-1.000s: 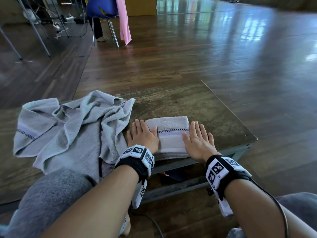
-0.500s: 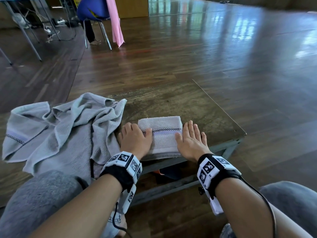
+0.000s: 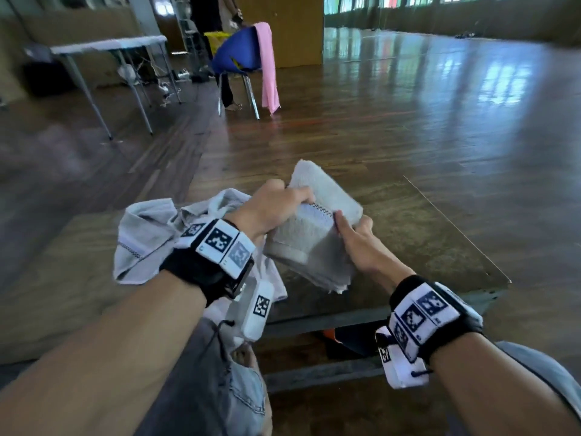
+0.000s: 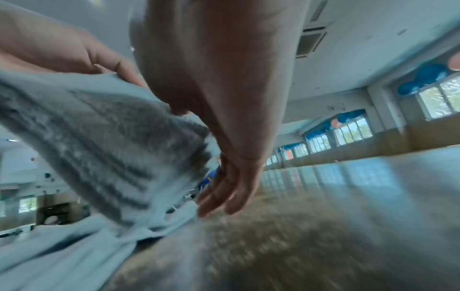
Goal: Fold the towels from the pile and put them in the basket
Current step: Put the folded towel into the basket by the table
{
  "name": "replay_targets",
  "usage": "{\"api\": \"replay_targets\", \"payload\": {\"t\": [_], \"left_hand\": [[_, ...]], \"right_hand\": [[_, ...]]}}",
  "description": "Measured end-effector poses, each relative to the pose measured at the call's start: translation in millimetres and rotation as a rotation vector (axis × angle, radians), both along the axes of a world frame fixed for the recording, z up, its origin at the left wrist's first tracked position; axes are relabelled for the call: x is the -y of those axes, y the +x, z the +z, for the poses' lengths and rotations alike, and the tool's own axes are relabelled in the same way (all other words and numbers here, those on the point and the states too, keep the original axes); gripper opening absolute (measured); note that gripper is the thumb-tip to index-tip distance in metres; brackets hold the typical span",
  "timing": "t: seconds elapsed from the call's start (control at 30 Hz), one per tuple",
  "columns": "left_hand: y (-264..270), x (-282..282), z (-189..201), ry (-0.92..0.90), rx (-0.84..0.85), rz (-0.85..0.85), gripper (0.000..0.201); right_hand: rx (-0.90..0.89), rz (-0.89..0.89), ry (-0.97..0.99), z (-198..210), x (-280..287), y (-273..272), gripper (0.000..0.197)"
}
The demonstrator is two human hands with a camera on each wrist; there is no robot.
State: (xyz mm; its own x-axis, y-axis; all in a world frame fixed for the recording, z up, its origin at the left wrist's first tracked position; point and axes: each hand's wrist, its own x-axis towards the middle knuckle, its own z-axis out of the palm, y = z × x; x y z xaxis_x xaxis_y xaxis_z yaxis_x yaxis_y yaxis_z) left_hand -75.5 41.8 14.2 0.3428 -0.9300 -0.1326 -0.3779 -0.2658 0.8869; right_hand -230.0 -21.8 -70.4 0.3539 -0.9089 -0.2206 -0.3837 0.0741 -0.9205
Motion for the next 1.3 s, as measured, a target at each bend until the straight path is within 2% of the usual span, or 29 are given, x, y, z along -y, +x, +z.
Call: {"api": "replay_targets", "payload": {"t": [0.1,0.2,0.33,0.47,0.57,0.67,0.8,0.93,1.0,1.07,1.1,1.2,1.3], "left_hand": [[31.0,-34.1,37.7,-0.124,-0.074,0.078,0.043],[72.8,-78.7,58.7,-0.239,-0.167,0.169,0.027],[131.5,-150.6,56.0,-0.359,-0.261,0.311,0.015],[179.3,-228.1,29.6,-0.388,-0.278,0.501,0.022],[205.1,-282.2,0.3,-0.337,-0.272,0.648,0.030],[224.4,-331.7,-39.6,-0.272,-0.294,0.775,0.030],[236.8,-385.7,-109.9,-0.087,-0.333,0.876,0.020],[231.2,-425.7,-193.9,0.084,-0.390,0.875,0.025],[224.1,-440.5,-232.7,0.197,-0.391,0.897,0.035],[215.3,-451.9,-270.7,0.296,-0.401,0.947,0.048],[210.5,-455.9,-289.1,0.334,-0.408,0.944,0.047],[194.4,-460.5,-334.9,0.435,-0.416,0.916,0.027],[184.8,-461.9,-371.8,0.476,-0.466,0.938,0.031]], "right_hand": [[0.211,0.049,-0.024,41.0,-17.8,30.0,0.077],[0.367,0.131,-0.092,77.3,-36.1,67.3,0.063],[0.318,0.345,-0.242,115.3,-72.5,128.9,0.072],[0.220,0.542,-0.196,127.7,-122.4,194.3,0.076],[0.065,0.673,-0.261,119.2,-166.6,244.2,0.080],[-0.084,0.797,-0.316,91.6,-212.4,283.6,0.077],[-0.201,0.930,-0.307,29.2,-262.4,318.1,0.088],[-0.305,1.056,-0.153,-54.8,-296.7,333.2,0.079],[-0.372,1.071,-0.073,-97.4,-309.5,333.5,0.073],[-0.467,1.044,-0.006,-134.6,-320.7,331.4,0.083],[-0.519,1.030,0.018,-151.4,-326.5,329.7,0.088],[-0.652,1.009,0.043,-194.8,-343.0,322.8,0.101],[-0.701,1.001,0.076,-234.5,-351.9,315.5,0.093]]}}
